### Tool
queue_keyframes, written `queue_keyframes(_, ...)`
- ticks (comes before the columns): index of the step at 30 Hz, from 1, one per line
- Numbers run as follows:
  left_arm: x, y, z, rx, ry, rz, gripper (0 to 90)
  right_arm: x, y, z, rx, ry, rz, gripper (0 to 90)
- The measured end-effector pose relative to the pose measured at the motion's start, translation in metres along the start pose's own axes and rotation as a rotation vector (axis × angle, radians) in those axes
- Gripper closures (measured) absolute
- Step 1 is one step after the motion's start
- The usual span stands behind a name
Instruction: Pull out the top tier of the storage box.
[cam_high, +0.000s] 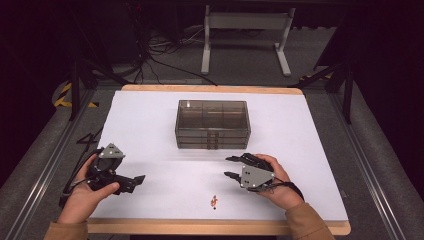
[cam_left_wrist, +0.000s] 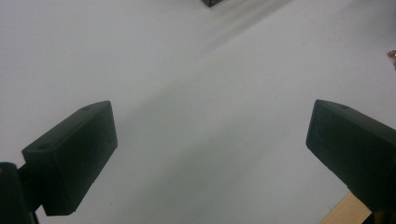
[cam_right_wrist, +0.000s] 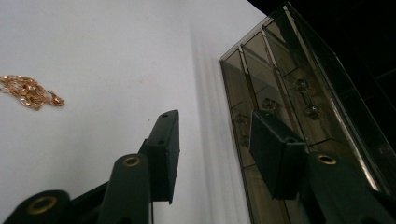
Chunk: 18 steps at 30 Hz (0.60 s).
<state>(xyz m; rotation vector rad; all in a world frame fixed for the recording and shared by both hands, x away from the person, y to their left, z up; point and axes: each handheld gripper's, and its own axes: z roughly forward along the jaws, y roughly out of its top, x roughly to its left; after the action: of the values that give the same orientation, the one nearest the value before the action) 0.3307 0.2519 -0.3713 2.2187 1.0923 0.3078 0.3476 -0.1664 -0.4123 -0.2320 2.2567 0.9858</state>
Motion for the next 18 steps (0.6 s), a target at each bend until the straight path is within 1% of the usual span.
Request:
queue_keyframes(1, 0.0006, 0.0006, 0.0000, 0.001, -0.001, 0.001, 2.6, 0.0002, 0.0003, -0.0002, 0.004, -0.005, -0.005, 53.7)
queue_keyframes(2, 0.0008, 0.0014, 0.0000, -0.001, 0.001, -0.001, 2.6, 0.0015, 0.0010, -0.0007, 0.028, -0.021, -0.014, 53.1)
queue_keyframes(4, 0.0003, 0.0020, 0.0001, -0.001, 0.003, -0.007, 2.6, 0.0024, 0.0014, -0.0016, 0.055, -0.036, -0.040, 53.7)
queue_keyframes(6, 0.0005, 0.0027, 0.0006, -0.002, 0.002, 0.002, 2.6, 0.0037, 0.0018, -0.0020, 0.069, -0.052, -0.052, 54.4)
queue_keyframes(7, 0.0005, 0.0027, 0.0006, -0.002, 0.002, 0.002, 2.6, 0.0037, 0.0018, -0.0020, 0.069, -0.052, -0.052, 54.4)
queue_keyframes(8, 0.0008, 0.0031, 0.0009, 0.002, -0.001, 0.005, 2.6, 0.0046, 0.0027, -0.0024, 0.085, -0.069, -0.074, 54.8)
queue_keyframes(10, 0.0009, 0.0031, 0.0010, 0.003, 0.000, 0.003, 2.5, 0.0053, 0.0035, -0.0025, 0.100, -0.081, -0.089, 54.8)
queue_keyframes(11, 0.0009, 0.0028, 0.0012, 0.000, -0.003, -0.006, 2.5, 0.0057, 0.0039, -0.0024, 0.107, -0.093, -0.098, 54.8)
queue_keyframes(16, 0.0018, 0.0027, 0.0006, -0.001, 0.000, -0.007, 2.5, 0.0078, 0.0052, -0.0024, 0.133, -0.122, -0.133, 55.4)
queue_keyframes(18, 0.0019, 0.0027, 0.0003, -0.002, 0.003, -0.006, 2.5, 0.0089, 0.0064, -0.0025, 0.148, -0.144, -0.159, 55.4)
